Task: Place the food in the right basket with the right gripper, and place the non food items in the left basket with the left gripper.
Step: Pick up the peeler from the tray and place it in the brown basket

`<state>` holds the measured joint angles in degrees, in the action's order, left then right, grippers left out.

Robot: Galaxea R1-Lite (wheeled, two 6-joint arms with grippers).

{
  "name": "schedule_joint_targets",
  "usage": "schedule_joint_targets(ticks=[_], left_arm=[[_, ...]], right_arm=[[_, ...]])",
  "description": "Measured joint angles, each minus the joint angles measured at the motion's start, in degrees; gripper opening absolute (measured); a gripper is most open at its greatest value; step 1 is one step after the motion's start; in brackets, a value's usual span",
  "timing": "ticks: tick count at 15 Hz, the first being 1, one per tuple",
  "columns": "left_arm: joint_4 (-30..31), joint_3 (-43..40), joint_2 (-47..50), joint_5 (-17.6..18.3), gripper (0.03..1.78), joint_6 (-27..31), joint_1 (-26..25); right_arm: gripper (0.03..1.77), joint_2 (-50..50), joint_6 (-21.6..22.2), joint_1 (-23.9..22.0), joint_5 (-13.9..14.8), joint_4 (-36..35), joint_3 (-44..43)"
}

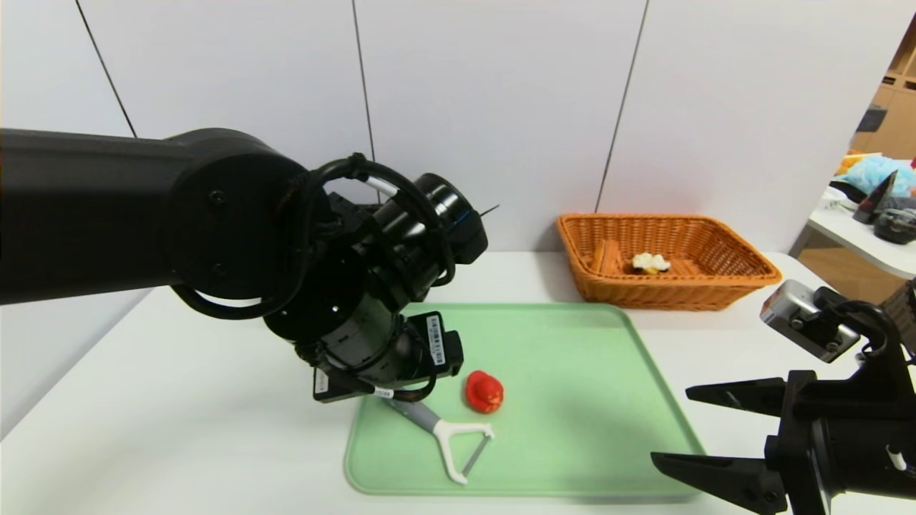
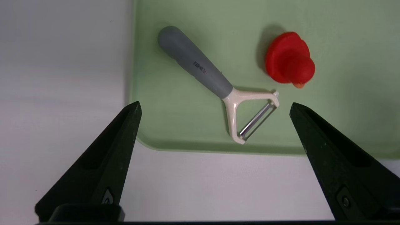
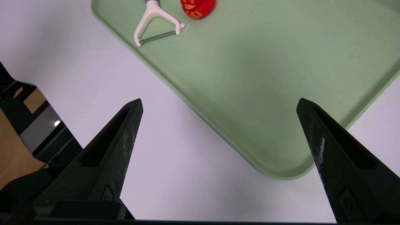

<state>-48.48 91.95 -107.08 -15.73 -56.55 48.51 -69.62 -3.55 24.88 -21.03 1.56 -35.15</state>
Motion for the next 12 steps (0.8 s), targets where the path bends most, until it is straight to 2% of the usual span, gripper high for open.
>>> schedule_joint_targets(ticks=[2, 4, 7, 9, 12], left_arm=[[-1.2, 1.8, -2.1, -3.0, 1.69, -5.1, 0.1], [-1.5, 2.7, -3.4, -4.1, 1.69, -9.2, 0.1], [-1.5, 2.9, -4.5, -5.1, 1.69, -11.5, 0.2], [-1.8, 3.0, -5.2, -8.0, 1.69, -13.3, 0.4], [-4.6, 3.4, -6.8, -10.3, 1.69, -16.6, 0.9]], right_arm=[[1.69, -0.1, 0.0, 0.0, 0.0, 0.0, 0.0], [1.69, -0.2, 0.0, 0.0, -0.1, 0.1, 0.1], [1.69, -0.3, 0.0, 0.0, -0.1, 0.2, 0.1], [1.69, -0.4, 0.0, 0.0, -0.1, 0.3, 0.1], [1.69, -0.8, 0.0, 0.0, -0.1, 0.2, 0.1]])
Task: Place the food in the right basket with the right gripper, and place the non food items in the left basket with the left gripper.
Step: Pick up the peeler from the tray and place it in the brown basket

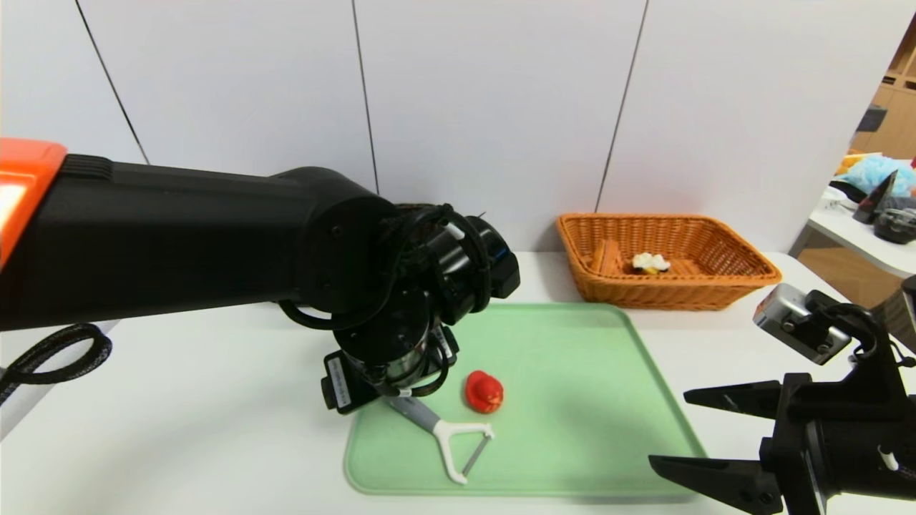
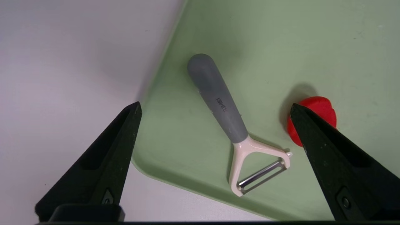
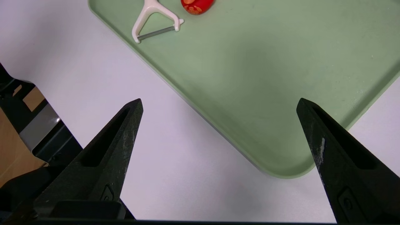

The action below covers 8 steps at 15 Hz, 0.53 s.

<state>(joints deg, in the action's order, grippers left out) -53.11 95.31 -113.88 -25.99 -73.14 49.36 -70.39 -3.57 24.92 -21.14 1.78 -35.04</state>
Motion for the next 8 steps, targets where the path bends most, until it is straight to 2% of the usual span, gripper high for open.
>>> schedule_joint_targets(ticks=[2, 8], left_arm=[[-1.5, 0.4, -1.3, -2.1, 1.69, -1.4, 0.1], [-1.8, 1.2, -3.8, -4.3, 1.69, -2.4, 1.8]], right_arm=[[1.69, -0.4, 0.0, 0.0, 0.0, -0.1, 0.0], [1.7, -1.0, 0.0, 0.0, 0.0, -0.3, -0.4]])
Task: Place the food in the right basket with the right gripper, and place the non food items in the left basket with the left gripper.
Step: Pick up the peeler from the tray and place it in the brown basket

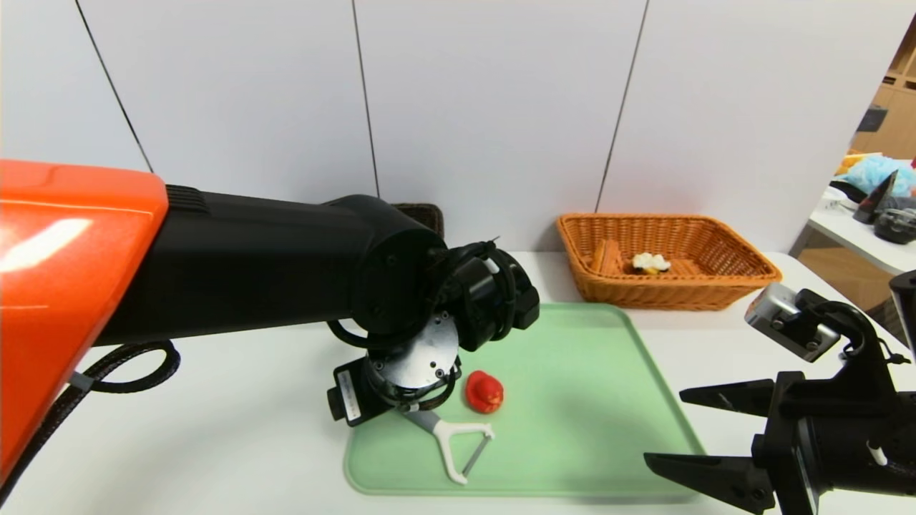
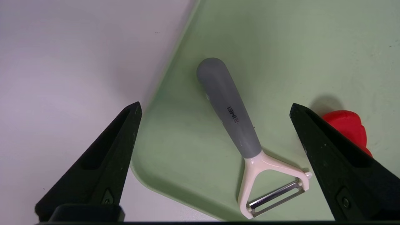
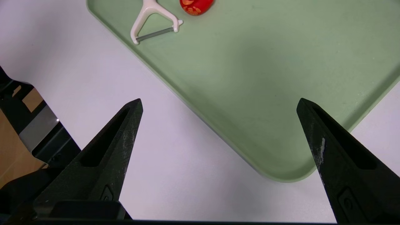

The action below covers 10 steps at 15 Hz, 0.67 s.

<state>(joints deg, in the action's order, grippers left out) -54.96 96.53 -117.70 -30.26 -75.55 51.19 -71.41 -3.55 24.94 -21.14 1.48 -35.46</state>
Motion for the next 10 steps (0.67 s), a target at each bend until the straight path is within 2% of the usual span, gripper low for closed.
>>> schedule_joint_targets(ticks=[4, 10], left_arm=[[-1.7, 2.2, -2.2, 0.0, 1.69, -1.2, 0.0], [-8.5, 9.1, -6.2, -1.0, 1.69, -5.4, -0.1]], right_arm=[[1.7, -0.6, 0.0, 0.0, 0.0, -0.1, 0.0], [1.7, -0.7, 0.0, 0.0, 0.0, 0.1, 0.0]])
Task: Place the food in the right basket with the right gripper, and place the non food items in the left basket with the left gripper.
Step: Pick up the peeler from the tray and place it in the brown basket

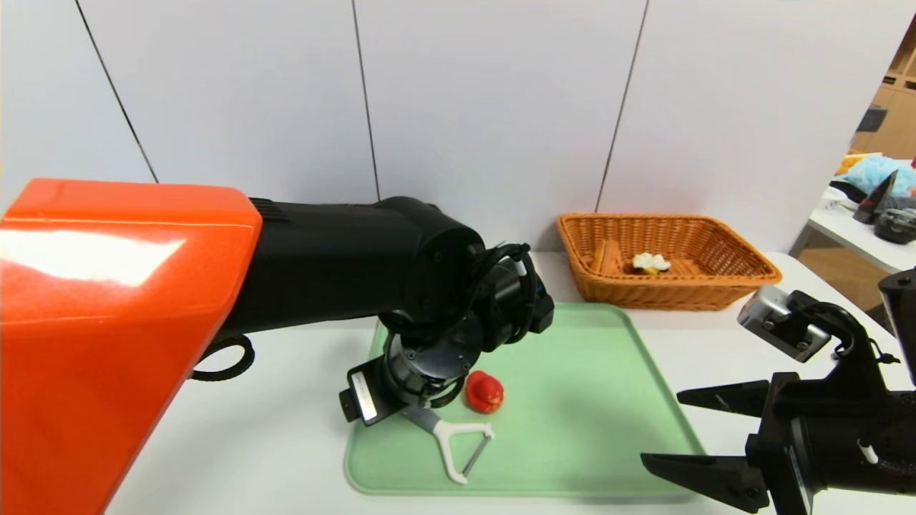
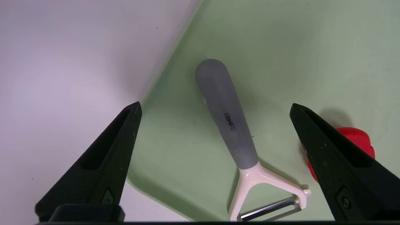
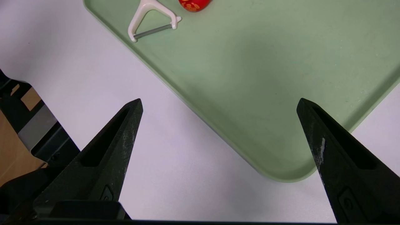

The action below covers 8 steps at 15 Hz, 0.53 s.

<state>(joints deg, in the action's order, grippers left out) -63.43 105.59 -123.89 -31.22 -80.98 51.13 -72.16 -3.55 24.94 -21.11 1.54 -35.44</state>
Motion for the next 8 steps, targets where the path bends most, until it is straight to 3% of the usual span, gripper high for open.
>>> schedule_joint_targets(ticks=[8], left_arm=[[2.8, 0.7, -0.7, -1.9, 1.69, -3.8, 0.1]], right_arm=[[1.7, -0.1, 0.0, 0.0, -0.1, -0.2, -0.3]])
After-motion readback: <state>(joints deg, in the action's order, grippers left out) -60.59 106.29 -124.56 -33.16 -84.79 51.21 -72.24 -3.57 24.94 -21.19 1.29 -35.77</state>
